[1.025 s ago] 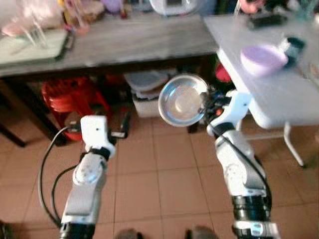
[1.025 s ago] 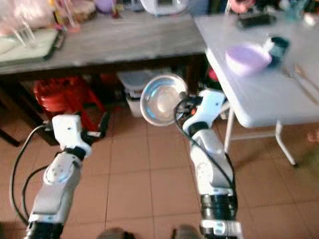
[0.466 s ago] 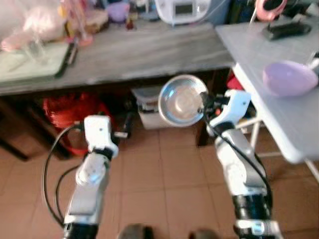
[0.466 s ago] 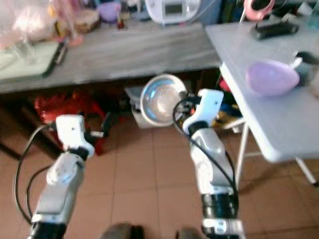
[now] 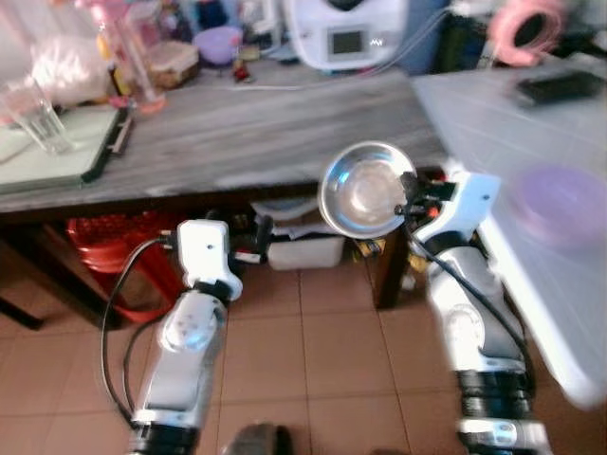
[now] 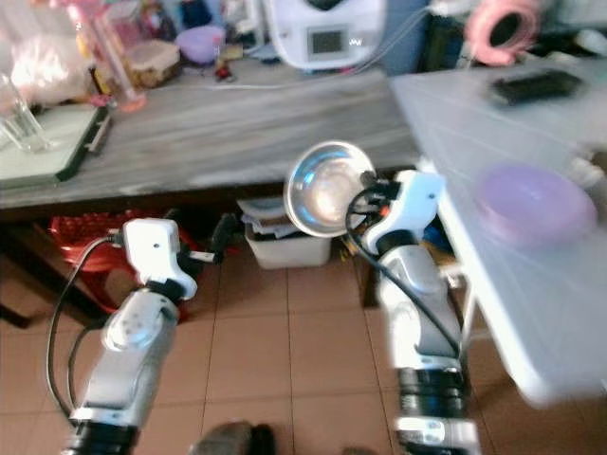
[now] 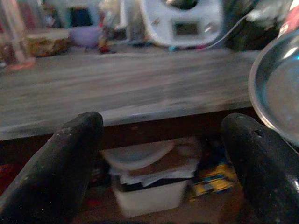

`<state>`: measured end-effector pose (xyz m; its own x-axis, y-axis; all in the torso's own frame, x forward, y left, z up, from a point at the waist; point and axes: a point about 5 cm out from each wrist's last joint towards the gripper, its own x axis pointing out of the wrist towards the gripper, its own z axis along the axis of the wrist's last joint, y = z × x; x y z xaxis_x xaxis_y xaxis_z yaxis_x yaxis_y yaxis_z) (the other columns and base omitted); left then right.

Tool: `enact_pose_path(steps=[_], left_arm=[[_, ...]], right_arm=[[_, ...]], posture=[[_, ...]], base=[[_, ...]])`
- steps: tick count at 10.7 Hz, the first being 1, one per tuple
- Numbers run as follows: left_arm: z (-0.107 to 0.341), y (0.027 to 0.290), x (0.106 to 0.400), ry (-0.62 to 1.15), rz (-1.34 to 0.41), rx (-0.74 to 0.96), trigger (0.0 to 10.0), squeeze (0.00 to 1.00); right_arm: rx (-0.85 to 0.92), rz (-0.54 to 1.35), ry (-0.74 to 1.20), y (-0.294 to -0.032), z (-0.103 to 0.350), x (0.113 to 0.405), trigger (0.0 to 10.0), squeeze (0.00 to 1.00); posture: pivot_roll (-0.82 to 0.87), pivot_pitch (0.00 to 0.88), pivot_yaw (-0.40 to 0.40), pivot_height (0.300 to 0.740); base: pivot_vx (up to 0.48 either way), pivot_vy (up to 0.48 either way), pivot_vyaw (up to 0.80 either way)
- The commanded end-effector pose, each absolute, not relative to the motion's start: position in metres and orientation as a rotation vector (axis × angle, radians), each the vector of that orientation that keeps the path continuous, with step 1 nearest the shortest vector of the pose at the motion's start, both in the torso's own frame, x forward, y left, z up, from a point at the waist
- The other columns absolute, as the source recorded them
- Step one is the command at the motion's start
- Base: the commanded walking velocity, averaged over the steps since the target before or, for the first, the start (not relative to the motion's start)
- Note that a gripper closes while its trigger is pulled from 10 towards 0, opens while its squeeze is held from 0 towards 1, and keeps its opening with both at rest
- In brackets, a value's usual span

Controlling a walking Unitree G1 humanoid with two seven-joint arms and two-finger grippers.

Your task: Setting the table

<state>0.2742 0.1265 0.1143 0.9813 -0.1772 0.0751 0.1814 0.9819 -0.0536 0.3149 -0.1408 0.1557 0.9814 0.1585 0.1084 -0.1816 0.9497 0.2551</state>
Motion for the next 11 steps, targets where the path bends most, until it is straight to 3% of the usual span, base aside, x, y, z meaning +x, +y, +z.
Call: enact_pose_path(steps=[1, 5, 9, 11], left_arm=[[0.118, 0.128, 0.276, -0.088, -0.17, -0.045, 10.0, 0.0], [0.118, 0.129, 0.277, -0.081, -0.156, -0.046, 10.0, 0.0], [0.113, 0.143, 0.277, -0.049, -0.073, -0.002, 10.0, 0.0], [0.114, 0.154, 0.278, -0.052, 0.002, 0.023, 10.0, 0.0]], right_arm=[[0.254, 0.188, -0.111, -0.139, 0.162, 0.316, 0.0, 0.0], [0.244, 0.19, -0.117, -0.14, 0.162, 0.315, 0.0, 0.0], [0.22, 0.219, -0.136, -0.137, 0.166, 0.32, 0.0, 0.0], [0.241, 0.263, -0.121, -0.136, 0.165, 0.323, 0.0, 0.0]], posture=[[-0.03, 0.065, 0.082, 0.74], [-0.03, 0.068, 0.084, 0.74], [-0.02, 0.071, 0.087, 0.74], [-0.01, 0.074, 0.089, 0.74]], base=[[0.465, 0.0, 0.0], [0.457, 0.0, 0.0], [0.307, 0.366, 0.0], [0.0, 0.214, 0.0]])
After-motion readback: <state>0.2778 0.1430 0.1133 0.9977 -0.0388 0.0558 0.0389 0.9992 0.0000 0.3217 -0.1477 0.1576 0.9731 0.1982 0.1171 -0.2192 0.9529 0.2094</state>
